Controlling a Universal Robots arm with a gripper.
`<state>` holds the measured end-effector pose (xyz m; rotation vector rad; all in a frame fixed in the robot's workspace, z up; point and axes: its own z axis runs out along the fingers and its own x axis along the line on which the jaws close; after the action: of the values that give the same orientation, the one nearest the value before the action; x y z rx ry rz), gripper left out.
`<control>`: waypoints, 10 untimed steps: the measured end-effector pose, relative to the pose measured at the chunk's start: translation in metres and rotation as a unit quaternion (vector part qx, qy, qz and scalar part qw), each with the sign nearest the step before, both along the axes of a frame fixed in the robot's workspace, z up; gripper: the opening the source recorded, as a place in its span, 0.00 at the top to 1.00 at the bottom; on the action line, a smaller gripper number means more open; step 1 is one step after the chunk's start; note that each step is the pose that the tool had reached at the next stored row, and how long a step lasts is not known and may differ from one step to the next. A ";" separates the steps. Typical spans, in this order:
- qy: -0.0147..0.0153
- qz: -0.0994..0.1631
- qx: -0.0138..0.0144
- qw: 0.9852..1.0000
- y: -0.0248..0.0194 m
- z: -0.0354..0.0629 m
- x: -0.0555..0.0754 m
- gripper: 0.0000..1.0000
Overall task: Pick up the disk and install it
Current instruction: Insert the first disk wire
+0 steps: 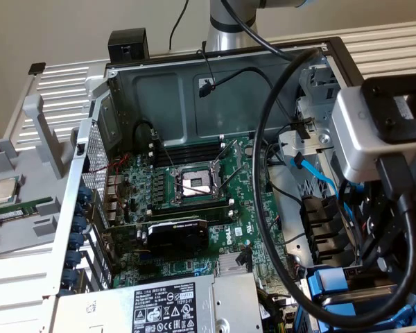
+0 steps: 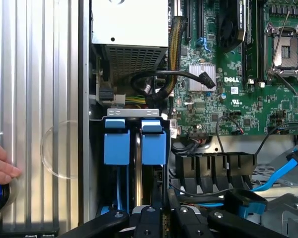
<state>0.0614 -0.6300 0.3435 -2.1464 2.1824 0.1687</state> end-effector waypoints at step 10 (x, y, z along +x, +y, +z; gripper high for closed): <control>-0.001 -0.001 0.000 1.000 0.0009 0.0000 0.000 0.84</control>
<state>0.0613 -0.6290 0.3435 -2.1433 2.1827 0.1652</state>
